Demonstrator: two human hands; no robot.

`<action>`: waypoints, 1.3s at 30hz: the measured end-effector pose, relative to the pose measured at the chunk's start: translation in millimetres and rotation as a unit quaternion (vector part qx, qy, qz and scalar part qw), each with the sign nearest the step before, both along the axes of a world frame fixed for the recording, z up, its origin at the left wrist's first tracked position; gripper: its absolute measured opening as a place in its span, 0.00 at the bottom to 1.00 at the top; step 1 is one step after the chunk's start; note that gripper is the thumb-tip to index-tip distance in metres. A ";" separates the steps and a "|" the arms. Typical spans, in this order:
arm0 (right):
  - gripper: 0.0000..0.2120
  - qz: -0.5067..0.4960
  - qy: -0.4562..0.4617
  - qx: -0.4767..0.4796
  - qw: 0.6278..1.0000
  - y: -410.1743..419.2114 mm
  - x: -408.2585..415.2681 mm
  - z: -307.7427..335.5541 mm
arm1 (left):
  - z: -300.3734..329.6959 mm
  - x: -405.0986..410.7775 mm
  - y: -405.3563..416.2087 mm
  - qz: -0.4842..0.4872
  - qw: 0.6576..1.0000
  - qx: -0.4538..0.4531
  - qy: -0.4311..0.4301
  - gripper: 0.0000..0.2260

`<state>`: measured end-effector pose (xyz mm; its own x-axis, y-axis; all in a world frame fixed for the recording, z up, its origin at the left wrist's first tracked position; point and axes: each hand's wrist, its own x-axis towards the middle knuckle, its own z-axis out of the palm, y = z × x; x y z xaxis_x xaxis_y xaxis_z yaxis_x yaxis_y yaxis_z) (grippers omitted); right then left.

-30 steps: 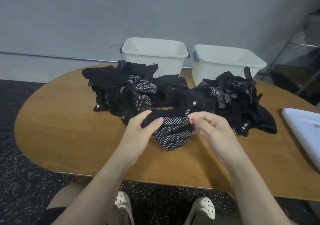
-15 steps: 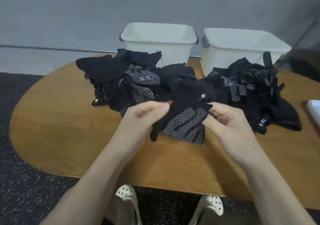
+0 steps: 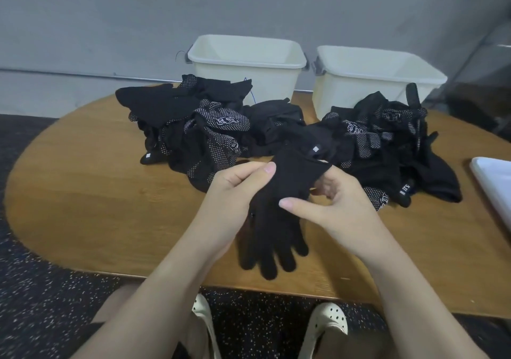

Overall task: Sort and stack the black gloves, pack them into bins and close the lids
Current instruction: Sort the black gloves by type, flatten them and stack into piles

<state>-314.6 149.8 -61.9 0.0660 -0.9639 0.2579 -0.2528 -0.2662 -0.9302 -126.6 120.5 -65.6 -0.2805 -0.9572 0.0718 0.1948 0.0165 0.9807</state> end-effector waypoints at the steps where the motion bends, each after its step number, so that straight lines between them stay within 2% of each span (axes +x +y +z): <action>1: 0.15 -0.001 -0.003 0.002 1.000 -0.2 1.6 -0.1 | 0.4 -0.4 1.2 0.007 1.000 0.006 0.007 0.13; 4: 0.05 -0.057 0.011 -0.011 0.998 -2.6 6.5 0.1 | 3.0 -0.7 4.0 0.035 0.998 0.025 0.037 0.13; 7: 0.09 -0.167 0.037 -0.061 0.983 -2.3 13.6 0.3 | 7.0 -0.6 5.9 0.069 0.996 0.014 0.056 0.13; 10: 0.12 -0.232 0.061 -0.138 0.961 2.7 21.6 8.8 | 10.7 0.7 8.3 0.125 0.990 -0.030 0.049 0.14; 13: 0.09 -0.172 0.007 -0.157 0.972 10.3 30.0 19.4 | 14.5 1.8 13.1 0.168 0.980 -0.106 0.008 0.14; 16: 0.02 -0.102 -0.045 -0.121 0.986 15.5 39.2 23.9 | 22.2 -1.4 24.3 0.146 0.973 -0.173 -0.035 0.17; 18: 0.09 -0.102 -0.071 -0.108 0.986 18.2 41.6 27.6 | 22.4 -2.9 28.4 0.114 0.965 -0.223 -0.071 0.12; 21: 0.06 -0.114 -0.095 -0.104 0.984 18.8 38.0 25.4 | 13.8 -3.8 25.6 0.066 0.953 -0.260 -0.139 0.13; 24: 0.10 -0.162 -0.067 -0.106 0.979 16.1 29.4 17.7 | 10.7 -3.8 26.5 0.019 0.944 -0.276 -0.183 0.12; 25: 0.07 -0.165 -0.071 -0.105 0.978 15.8 26.5 18.1 | 10.5 -3.2 25.7 0.029 0.946 -0.271 -0.175 0.12; 26: 0.09 -0.157 -0.082 -0.097 0.979 15.9 23.5 19.9 | 10.9 -2.5 24.2 0.049 0.949 -0.267 -0.161 0.12; 28: 0.19 -0.134 -0.085 -0.069 0.985 17.0 17.3 22.8 | 13.9 -0.4 20.0 0.076 0.958 -0.243 -0.130 0.10; 29: 0.17 -0.115 -0.096 -0.063 0.987 17.5 13.6 23.4 | 18.0 1.5 17.6 0.069 0.968 -0.211 -0.113 0.10; 30: 0.13 -0.090 -0.117 -0.052 0.988 18.1 12.1 24.1 | 21.1 4.7 14.8 0.040 0.980 -0.163 -0.102 0.12; 31: 0.16 -0.065 -0.139 -0.037 0.987 19.1 11.1 24.0 | 21.7 9.8 11.5 -0.009 0.988 -0.113 -0.103 0.17; 32: 0.26 -0.044 -0.159 -0.012 0.986 20.1 9.7 23.6 | 21.5 15.6 8.6 -0.069 0.989 -0.072 -0.111 0.22; 33: 0.29 -0.021 -0.177 0.007 0.984 21.3 8.3 23.9 | 19.9 21.5 7.4 -0.130 0.983 -0.044 -0.123 0.25; 35: 0.21 0.006 -0.197 0.047 0.979 24.1 4.6 23.7 | 15.3 31.6 8.4 -0.200 0.974 -0.014 -0.108 0.27; 37: 0.15 0.033 -0.186 0.096 0.977 25.8 1.5 23.1 | 14.4 37.3 10.0 -0.187 0.978 0.018 -0.089 0.29; 39: 0.16 0.031 -0.172 0.121 0.977 22.5 -1.3 17.1 | 11.7 39.5 8.5 -0.173 0.980 0.034 -0.097 0.27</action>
